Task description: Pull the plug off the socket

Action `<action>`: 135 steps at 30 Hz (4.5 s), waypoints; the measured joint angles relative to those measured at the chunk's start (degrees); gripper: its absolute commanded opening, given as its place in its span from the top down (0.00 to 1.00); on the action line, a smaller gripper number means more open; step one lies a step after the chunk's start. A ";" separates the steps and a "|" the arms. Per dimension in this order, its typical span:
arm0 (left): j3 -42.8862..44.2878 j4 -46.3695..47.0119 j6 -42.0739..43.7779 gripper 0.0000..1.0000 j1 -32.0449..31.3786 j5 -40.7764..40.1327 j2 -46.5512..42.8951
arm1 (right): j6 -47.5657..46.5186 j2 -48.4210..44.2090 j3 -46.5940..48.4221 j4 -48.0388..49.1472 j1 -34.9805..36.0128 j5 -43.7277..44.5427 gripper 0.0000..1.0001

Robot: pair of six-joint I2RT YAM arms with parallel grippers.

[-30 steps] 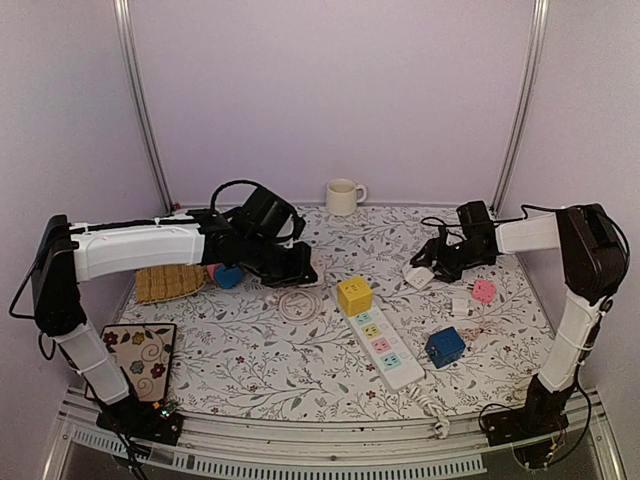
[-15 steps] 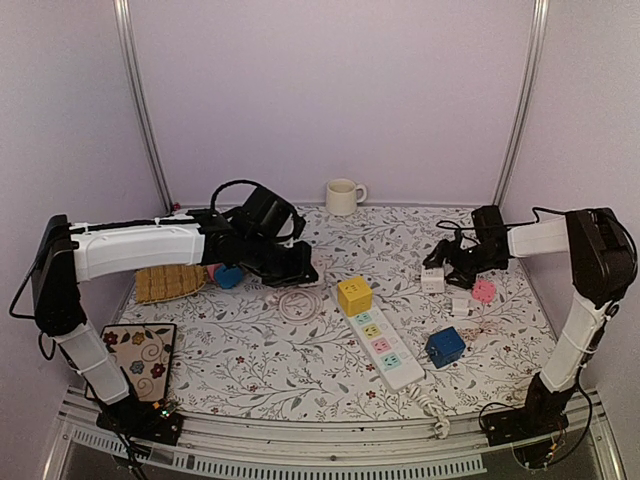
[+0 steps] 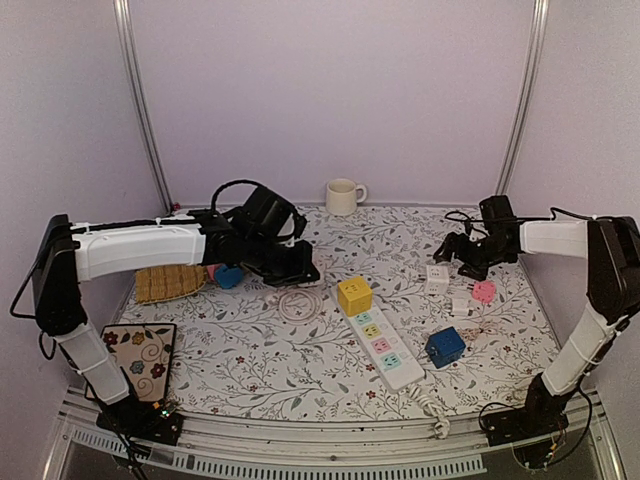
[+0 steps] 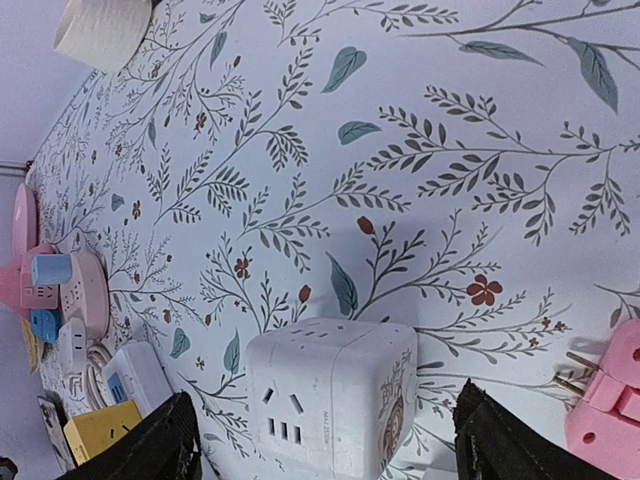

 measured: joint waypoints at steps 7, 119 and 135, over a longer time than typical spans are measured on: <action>0.02 0.20 0.02 0.98 0.00 0.94 1.57 | -2.23 -3.98 0.39 -3.21 1.75 3.74 0.09; -10.73 18.27 -14.58 0.54 7.61 7.17 -4.42 | -9.55 4.46 30.27 -14.19 45.88 18.53 0.89; -13.70 22.40 -15.78 0.94 8.24 8.41 -5.92 | -9.27 2.71 27.21 -10.62 45.75 16.20 0.89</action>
